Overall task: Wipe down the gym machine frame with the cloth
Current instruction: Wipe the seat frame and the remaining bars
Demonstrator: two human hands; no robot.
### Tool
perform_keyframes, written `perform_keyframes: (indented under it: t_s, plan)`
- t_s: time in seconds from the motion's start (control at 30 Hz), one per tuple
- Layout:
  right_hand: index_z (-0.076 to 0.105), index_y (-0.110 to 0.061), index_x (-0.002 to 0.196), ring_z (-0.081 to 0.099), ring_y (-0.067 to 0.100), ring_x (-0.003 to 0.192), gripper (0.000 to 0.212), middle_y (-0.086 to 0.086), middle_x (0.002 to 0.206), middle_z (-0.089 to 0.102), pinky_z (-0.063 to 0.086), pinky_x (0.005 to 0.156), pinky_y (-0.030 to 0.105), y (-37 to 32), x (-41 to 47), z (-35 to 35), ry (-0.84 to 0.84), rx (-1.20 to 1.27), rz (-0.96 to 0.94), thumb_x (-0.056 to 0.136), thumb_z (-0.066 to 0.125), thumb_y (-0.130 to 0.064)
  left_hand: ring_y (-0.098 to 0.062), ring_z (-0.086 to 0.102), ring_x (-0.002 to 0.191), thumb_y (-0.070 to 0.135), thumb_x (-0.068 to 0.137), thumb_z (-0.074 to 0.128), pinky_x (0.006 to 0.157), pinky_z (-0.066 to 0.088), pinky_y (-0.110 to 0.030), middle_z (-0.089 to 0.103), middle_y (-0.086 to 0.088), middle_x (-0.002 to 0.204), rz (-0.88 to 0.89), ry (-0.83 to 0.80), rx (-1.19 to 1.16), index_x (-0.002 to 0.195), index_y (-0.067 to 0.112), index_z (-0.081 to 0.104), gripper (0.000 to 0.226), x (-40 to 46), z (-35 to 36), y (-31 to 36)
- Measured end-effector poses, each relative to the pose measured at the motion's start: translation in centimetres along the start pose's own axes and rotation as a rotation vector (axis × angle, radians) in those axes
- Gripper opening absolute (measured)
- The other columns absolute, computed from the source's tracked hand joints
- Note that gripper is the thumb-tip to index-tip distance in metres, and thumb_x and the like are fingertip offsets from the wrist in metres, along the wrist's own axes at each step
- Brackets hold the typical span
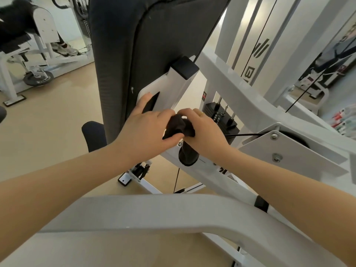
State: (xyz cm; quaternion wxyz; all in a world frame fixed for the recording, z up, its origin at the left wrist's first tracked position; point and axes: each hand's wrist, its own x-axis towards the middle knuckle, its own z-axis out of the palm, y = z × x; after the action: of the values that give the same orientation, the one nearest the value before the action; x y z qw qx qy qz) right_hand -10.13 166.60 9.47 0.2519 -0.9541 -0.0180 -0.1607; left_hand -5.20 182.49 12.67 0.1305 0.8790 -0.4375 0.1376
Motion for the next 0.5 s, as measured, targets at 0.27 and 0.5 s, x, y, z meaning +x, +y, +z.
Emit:
perform_keyframes:
  t_s: [0.27, 0.5]
  plan:
    - [0.041, -0.014, 0.126, 0.056, 0.014, 0.096, 0.056, 0.001, 0.121, 0.052, 0.041, 0.078, 0.019, -0.3, -0.6, 0.0, -0.109, 0.248, 0.047, 0.078, 0.067, -0.008, -0.003, 0.060, 0.077, 0.030, 0.085, 0.060, 0.065, 0.048, -0.016, 0.059, 0.010, 0.089, -0.223, -0.183, -0.517, 0.121, 0.022, 0.047, 0.039, 0.2, 1.0, 0.9]
    - [0.058, -0.006, 0.112, 0.055, 0.031, 0.083, 0.026, 0.016, 0.094, 0.061, 0.047, 0.080, 0.044, 2.2, 0.0, -1.8, -0.681, 0.518, 0.285, 0.088, 0.061, -0.013, 0.012, 0.050, 0.057, 0.008, 0.086, 0.053, 0.050, 0.036, -0.004, 0.056, 0.010, 0.072, -0.177, -0.195, -0.474, 0.101, 0.020, 0.062, 0.021, 0.6, 0.8, -0.7]
